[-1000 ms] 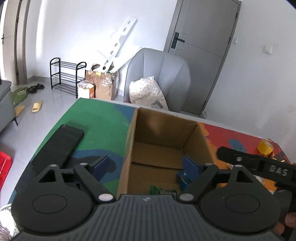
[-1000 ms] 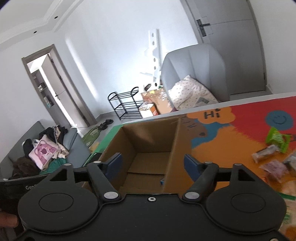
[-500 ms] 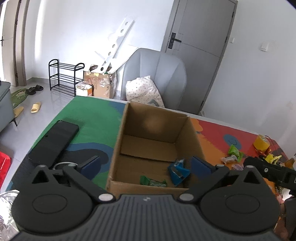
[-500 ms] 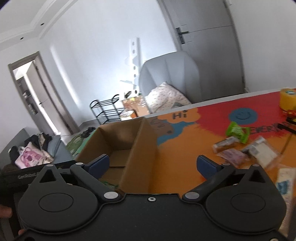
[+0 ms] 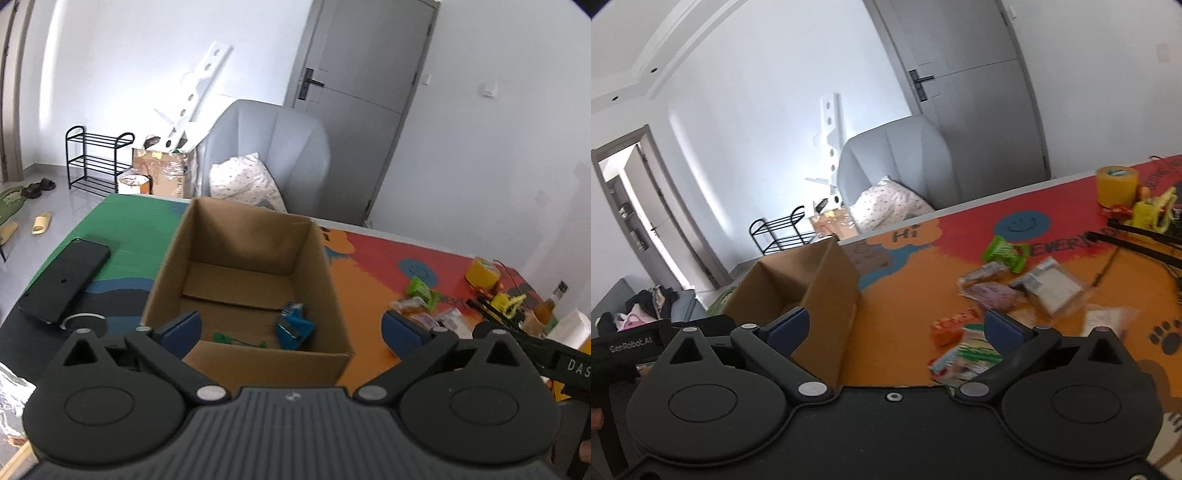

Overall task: Organize snacks
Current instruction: 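Move both tools back to the snack pile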

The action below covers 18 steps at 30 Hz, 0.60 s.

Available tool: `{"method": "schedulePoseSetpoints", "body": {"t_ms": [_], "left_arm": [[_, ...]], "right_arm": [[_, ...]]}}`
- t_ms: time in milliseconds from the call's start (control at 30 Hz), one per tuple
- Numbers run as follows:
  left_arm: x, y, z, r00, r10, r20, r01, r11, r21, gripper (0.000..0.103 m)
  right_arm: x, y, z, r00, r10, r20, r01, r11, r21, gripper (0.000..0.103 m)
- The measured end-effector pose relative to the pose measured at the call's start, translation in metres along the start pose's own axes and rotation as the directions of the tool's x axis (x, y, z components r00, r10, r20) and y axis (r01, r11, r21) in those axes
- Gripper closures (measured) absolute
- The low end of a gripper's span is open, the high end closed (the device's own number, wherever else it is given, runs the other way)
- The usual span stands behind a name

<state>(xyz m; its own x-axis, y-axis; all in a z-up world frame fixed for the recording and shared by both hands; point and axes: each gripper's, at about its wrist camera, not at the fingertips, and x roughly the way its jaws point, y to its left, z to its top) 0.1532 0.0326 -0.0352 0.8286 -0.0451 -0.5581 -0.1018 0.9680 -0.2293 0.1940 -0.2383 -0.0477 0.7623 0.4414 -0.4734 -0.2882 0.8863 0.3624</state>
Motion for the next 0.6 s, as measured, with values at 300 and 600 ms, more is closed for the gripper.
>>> {"method": "schedulePoseSetpoints", "body": {"t_ms": [300,600], "left_arm": [[0.002,-0.034,-0.013,0.998,-0.052,-0.021,0.053,0.997,0.060,0.000],[0.008,-0.071,-0.026,0.995,-0.098,-0.036,0.102,0.987,0.125,0.000]], "right_arm": [[-0.021,-0.030,-0.011,0.998,-0.055,0.017,0.055,0.998,0.030,0.000],[-0.034,-0.054,-0.016,0.993,-0.118,-0.006,0.118,0.993,0.030,0.000]]}}
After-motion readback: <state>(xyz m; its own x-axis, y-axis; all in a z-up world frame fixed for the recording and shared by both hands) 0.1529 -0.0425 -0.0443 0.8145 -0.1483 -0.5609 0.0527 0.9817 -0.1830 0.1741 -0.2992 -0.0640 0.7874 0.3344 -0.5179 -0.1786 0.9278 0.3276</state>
